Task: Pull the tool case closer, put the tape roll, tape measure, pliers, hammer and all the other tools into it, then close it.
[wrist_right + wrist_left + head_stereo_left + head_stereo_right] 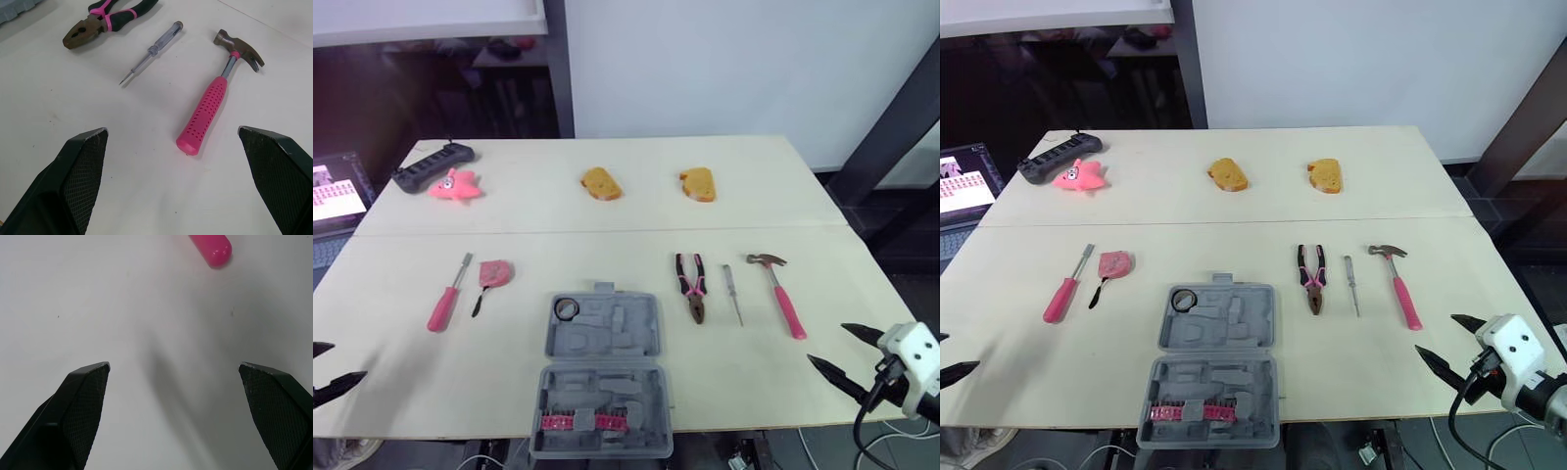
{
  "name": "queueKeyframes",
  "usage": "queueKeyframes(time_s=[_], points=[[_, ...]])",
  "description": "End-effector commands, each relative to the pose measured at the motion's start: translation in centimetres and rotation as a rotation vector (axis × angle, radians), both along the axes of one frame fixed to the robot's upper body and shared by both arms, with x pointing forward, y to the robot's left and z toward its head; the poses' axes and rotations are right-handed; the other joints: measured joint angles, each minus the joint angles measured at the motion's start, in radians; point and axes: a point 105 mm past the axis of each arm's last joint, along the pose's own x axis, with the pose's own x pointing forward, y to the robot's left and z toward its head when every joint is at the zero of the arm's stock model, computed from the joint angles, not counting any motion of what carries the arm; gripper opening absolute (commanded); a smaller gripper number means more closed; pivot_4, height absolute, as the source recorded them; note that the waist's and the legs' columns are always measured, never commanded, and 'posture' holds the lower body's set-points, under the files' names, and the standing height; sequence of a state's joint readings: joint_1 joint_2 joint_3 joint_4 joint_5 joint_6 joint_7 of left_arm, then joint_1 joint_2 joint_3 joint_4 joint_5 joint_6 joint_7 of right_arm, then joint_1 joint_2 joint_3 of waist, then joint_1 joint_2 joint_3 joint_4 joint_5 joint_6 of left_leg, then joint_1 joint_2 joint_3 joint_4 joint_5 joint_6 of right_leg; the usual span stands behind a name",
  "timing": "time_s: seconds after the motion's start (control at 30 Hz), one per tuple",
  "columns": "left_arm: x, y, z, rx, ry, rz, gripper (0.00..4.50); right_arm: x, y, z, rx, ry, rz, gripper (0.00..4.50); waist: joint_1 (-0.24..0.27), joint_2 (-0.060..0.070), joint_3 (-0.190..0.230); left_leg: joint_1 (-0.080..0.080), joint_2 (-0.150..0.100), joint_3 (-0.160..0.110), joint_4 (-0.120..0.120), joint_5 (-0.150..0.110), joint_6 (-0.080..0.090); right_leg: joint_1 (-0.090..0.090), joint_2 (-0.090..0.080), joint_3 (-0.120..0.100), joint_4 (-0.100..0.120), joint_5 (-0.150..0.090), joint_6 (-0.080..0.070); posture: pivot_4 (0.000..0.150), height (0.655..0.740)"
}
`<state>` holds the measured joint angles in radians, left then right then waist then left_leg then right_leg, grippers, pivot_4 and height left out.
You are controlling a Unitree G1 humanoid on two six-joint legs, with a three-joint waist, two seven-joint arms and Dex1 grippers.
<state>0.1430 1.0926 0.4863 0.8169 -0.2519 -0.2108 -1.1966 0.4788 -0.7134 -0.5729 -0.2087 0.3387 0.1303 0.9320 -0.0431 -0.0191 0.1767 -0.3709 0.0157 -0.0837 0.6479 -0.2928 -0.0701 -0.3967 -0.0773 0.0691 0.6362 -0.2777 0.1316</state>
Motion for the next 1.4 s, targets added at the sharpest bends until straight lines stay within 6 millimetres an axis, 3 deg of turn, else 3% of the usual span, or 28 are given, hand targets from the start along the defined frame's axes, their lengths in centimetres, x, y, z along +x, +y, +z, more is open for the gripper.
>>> queueKeyframes(time_s=[0.03, 0.2, 0.37, 0.53, 0.73, 0.9, 1.13, 1.27, 1.4], points=[[0.5, -0.3, 0.8, -0.003, -0.05, -0.013, 4.44, 0.2, 0.0, 0.7, -0.018, -0.021, 0.013, 4.5, 0.001, 0.0, 0.0, 0.0, 0.0, 0.0, 0.0, 0.0, 0.0, 0.0, 0.0, 0.0, 0.0, 0.0, 0.0, 0.15, 0.74], [1.2, -2.3, 0.5, -0.058, -0.124, -0.025, 4.44, 1.0, 1.1, 1.2, -0.002, -0.038, 0.042, 4.5, 0.0, 0.0, 0.0, 0.0, 0.0, 0.0, 0.0, 0.0, 0.0, 0.0, 0.0, 0.0, 0.0, 0.0, 0.0, 0.15, 0.74], [3.0, -6.7, 0.3, -0.168, -0.291, 0.006, 4.44, 2.9, 5.6, 3.7, 0.084, -0.115, 0.155, 4.5, 0.001, 0.001, 0.0, 0.001, 0.0, 0.0, 0.001, 0.0, 0.0, 0.001, -0.001, 0.001, 0.0, 0.002, 0.002, 0.15, 0.74], [6.2, -12.3, -2.1, -0.28, -0.382, 0.103, 4.44, 4.5, 12.1, 6.1, 0.198, -0.165, 0.355, 4.5, 0.008, 0.002, -0.001, 0.001, 0.0, -0.001, 0.002, 0.0, 0.0, 0.002, -0.001, 0.0, 0.0, 0.002, 0.003, 0.15, 0.74], [10.3, -15.5, -2.7, -0.303, -0.451, 0.198, 4.44, 4.4, 17.2, 6.9, 0.209, -0.158, 0.578, 4.5, 0.03, -0.001, -0.002, 0.0, -0.001, -0.003, 0.003, 0.0, 0.0, 0.002, 0.0, -0.001, 0.0, 0.003, 0.004, 0.15, 0.74], [13.0, -15.9, -3.0, -0.283, -0.46, 0.245, 4.44, 4.6, 20.4, 7.3, 0.182, -0.153, 0.731, 4.5, 0.026, -0.001, -0.002, 0.0, -0.001, -0.003, 0.004, 0.0, 0.0, 0.002, 0.0, -0.001, 0.0, 0.003, 0.004, 0.15, 0.74], [15.0, -17.2, -5.4, -0.325, -0.365, 0.289, 4.44, 5.3, 22.0, 8.4, 0.154, -0.179, 0.807, 4.5, 0.029, -0.001, -0.002, -0.001, -0.001, -0.003, 0.003, 0.0, 0.0, 0.0, 0.0, -0.002, 0.0, 0.003, 0.004, 0.15, 0.74], [15.0, -17.9, -6.9, -0.349, -0.305, 0.303, 4.44, 5.4, 22.2, 8.7, 0.146, -0.179, 0.814, 4.5, 0.033, 0.0, -0.002, -0.001, -0.001, -0.003, 0.003, 0.0, 0.0, 0.001, 0.0, -0.002, 0.0, 0.003, 0.004, 0.15, 0.74], [14.7, -18.6, -7.4, -0.377, -0.281, 0.289, 3.21, 5.5, 22.3, 8.6, 0.144, -0.179, 0.803, 4.5, 0.031, 0.002, -0.003, 0.0, -0.001, -0.003, 0.003, 0.0, 0.0, 0.002, 0.0, -0.002, 0.0, 0.003, 0.004, 0.15, 0.74]])
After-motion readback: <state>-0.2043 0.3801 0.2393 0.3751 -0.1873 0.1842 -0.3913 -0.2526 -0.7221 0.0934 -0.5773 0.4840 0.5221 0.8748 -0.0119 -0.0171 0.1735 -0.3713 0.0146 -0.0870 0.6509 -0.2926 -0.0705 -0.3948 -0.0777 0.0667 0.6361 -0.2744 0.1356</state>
